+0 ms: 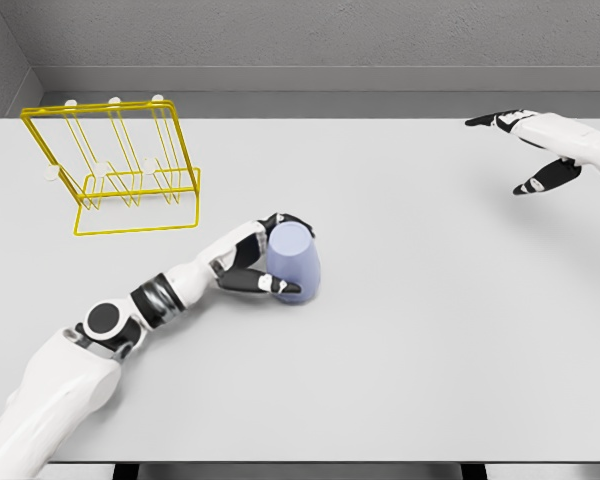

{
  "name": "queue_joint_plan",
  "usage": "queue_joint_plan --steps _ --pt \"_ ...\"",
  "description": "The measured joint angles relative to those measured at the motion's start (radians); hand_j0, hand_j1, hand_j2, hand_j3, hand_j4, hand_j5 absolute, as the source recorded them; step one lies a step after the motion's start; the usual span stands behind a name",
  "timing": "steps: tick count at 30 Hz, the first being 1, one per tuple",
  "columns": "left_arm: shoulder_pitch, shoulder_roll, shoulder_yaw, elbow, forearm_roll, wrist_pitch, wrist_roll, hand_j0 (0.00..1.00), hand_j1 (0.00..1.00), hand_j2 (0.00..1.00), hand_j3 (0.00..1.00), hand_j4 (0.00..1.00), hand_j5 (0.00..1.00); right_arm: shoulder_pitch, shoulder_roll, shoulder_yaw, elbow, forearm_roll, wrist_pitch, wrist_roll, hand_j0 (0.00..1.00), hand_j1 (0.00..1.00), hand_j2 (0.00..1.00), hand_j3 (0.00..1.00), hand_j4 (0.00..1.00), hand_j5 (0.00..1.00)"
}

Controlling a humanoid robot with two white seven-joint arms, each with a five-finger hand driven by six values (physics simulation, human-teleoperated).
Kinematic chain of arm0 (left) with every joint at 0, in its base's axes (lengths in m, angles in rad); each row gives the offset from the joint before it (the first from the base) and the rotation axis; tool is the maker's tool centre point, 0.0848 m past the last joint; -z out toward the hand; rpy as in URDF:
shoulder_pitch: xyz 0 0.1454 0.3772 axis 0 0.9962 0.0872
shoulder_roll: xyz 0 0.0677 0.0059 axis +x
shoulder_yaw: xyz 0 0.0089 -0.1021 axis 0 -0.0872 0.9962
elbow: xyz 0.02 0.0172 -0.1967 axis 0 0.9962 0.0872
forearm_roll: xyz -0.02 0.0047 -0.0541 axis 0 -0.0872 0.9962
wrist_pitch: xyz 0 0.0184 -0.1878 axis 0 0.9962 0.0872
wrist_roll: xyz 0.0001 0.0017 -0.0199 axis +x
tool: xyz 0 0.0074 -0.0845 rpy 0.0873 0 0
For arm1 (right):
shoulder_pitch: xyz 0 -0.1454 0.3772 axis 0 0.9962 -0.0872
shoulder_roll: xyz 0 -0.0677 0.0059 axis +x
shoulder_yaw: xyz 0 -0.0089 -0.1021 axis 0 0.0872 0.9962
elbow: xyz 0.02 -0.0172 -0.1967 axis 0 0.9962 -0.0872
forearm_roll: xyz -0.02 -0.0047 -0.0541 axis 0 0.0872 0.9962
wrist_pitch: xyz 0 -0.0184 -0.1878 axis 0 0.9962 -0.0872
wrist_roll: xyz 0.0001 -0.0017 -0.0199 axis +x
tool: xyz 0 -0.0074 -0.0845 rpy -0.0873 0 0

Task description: Place the cup on the cup holder with both arms

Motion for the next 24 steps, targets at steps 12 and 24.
queue_joint_plan --steps 12,24 --pt "0.1 0.101 0.126 -0.256 0.071 0.004 -0.007 0.47 0.47 0.47 0.47 0.47 0.47 0.0 0.0 0.0 0.0 0.0 0.0 0.001 1.0 1.0 1.0 1.0 1.0 1.0" --pt "0.066 0.225 0.272 -0.324 0.163 0.009 -0.006 0.46 0.46 0.46 0.46 0.46 0.46 0.0 0.0 0.0 0.0 0.0 0.0 0.001 1.0 1.0 1.0 1.0 1.0 1.0"
